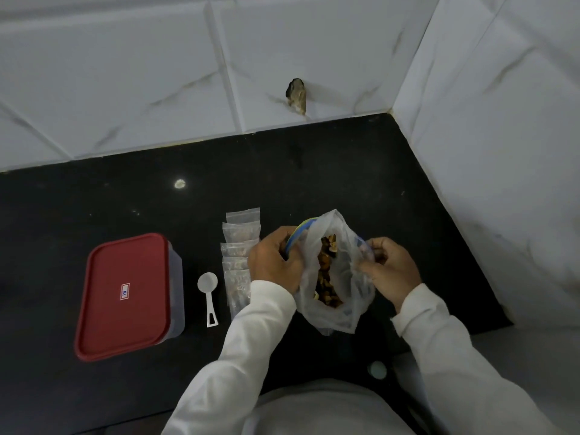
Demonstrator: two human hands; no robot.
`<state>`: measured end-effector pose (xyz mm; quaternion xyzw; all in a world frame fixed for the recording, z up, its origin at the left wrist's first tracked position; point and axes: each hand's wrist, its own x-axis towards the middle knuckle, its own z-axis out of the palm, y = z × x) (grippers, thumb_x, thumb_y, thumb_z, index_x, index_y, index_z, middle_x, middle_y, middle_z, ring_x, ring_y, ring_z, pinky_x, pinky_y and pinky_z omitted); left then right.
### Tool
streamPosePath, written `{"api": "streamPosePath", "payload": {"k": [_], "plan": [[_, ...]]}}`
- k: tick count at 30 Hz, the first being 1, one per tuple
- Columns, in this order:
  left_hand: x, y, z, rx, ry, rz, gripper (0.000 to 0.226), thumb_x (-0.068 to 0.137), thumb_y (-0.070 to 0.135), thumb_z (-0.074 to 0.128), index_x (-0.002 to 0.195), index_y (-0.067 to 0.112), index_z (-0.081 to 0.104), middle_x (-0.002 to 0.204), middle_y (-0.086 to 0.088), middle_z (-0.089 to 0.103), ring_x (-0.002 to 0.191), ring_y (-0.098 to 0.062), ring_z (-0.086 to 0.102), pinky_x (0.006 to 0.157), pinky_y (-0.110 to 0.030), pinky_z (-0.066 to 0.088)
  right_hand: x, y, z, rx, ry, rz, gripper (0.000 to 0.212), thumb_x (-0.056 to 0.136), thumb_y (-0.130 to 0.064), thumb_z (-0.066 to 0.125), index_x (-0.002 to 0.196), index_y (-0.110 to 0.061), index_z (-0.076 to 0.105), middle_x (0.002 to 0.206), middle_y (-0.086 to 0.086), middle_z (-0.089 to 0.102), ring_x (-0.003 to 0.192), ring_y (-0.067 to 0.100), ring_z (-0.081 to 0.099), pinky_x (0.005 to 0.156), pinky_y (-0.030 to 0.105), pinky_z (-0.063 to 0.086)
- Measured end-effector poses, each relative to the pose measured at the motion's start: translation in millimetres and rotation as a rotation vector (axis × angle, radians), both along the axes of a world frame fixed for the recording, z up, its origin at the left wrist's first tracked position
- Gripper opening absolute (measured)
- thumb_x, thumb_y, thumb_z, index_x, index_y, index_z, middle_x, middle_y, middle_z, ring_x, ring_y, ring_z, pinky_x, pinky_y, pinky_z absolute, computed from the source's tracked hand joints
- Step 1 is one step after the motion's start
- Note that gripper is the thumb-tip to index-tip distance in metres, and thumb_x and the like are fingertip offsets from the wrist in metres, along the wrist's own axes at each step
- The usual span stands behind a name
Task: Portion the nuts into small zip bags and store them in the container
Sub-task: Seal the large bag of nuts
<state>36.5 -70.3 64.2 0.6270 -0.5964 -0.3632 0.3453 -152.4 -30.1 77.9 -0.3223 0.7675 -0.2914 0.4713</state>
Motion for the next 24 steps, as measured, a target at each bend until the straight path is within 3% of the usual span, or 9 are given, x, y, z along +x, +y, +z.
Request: {"api": "streamPosePath", "payload": {"k": [2,4,6,9,12,15,17,20,24], "plan": [[1.8,-3.2,-5.3,0.059,0.06,0.004,0.019,0.087,0.012,0.066,0.097,0.027,0.072,0.085,0.009,0.069,0.081,-0.011,0.067,0.078,-0.033,0.059,1.5,-1.9,2.0,0.015,-0.069,-0.003,0.028,0.081,-0.017,0.073,0.106,-0.022,0.063,0.099,0.003,0.067,0.094,0.018,0.065,0.077,0.031,0.053],[2.1,-8.9,-6.2,0.212,0.211,0.029,0.016,0.083,0.011,0.068,0.089,0.025,0.072,0.092,-0.001,0.069,0.086,-0.019,0.067,0.082,-0.04,0.059,1.6,-6.5,9.5,0.083,-0.263,-0.018,0.029,0.083,-0.038,0.071,0.107,-0.025,0.064,0.105,0.009,0.069,0.099,0.027,0.066,0.088,0.041,0.054],[0.2,-14.1,3.3,0.356,0.355,0.026,0.009,0.086,0.014,0.068,0.08,0.02,0.072,0.089,-0.006,0.071,0.088,-0.023,0.067,0.083,-0.039,0.058,2.5,-12.3,16.1,0.114,-0.379,-0.047,0.031,0.085,-0.051,0.064,0.105,-0.027,0.067,0.106,0.013,0.07,0.101,0.028,0.067,0.093,0.048,0.052],[-4.9,-24.2,18.7,0.421,0.389,-0.009,0.019,0.086,0.032,0.072,0.079,0.014,0.072,0.082,-0.007,0.072,0.082,-0.021,0.067,0.078,-0.032,0.057,3.4,-21.7,19.8,0.037,-0.249,0.054,0.018,0.087,-0.038,0.067,0.099,-0.025,0.071,0.092,0.017,0.069,0.082,0.021,0.064,0.089,0.046,0.054],[-4.4,-30.2,27.5,0.263,0.136,-0.062,0.007,0.082,0.026,0.077,0.079,0.023,0.071,0.073,-0.001,0.07,0.07,-0.02,0.067,0.066,-0.029,0.06,3.1,-25.7,22.6,-0.08,-0.063,0.109,0.012,0.088,-0.018,0.066,0.1,-0.02,0.063,0.071,0.005,0.063,0.059,0.013,0.057,0.062,0.029,0.05],[2.9,-27.4,37.2,-0.138,-0.278,-0.065,0.02,0.08,0.009,0.068,0.086,0.029,0.07,0.066,0.009,0.064,0.058,-0.016,0.06,0.058,-0.03,0.056,1.7,-21.1,23.7,-0.267,0.32,0.175,0.019,0.088,-0.01,0.063,0.091,-0.025,0.052,0.068,0.001,0.061,0.058,0.012,0.061,0.059,0.025,0.05],[3.5,-21.3,40.1,-0.453,-0.456,-0.056,0.027,0.076,0.003,0.063,0.092,0.024,0.071,0.066,0.007,0.063,0.049,-0.017,0.056,0.047,-0.03,0.051,5.0,-16.3,25.7,-0.379,0.447,0.213,0.02,0.088,-0.01,0.063,0.089,-0.025,0.049,0.062,-0.001,0.058,0.054,0.01,0.059,0.06,0.029,0.054],[-7.2,-14.6,43.1,-0.572,-0.486,-0.091,0.026,0.077,0.008,0.063,0.1,0.019,0.07,0.067,0.002,0.064,0.045,-0.023,0.057,0.041,-0.033,0.051,12.2,-15.9,38.0,-0.521,0.417,0.218,0.016,0.09,-0.018,0.065,0.092,-0.021,0.05,0.058,0.0,0.055,0.049,0.011,0.056,0.055,0.031,0.055],[-19.8,-10.5,48.5,-0.502,-0.417,-0.221,0.022,0.083,0.02,0.059,0.103,0.023,0.069,0.07,0.004,0.064,0.055,-0.023,0.061,0.05,-0.037,0.054,13.9,-25.3,47.5,-0.415,0.445,0.325,0.018,0.093,-0.032,0.06,0.098,-0.02,0.047,0.063,0.002,0.059,0.055,0.014,0.061,0.057,0.029,0.054]]}}
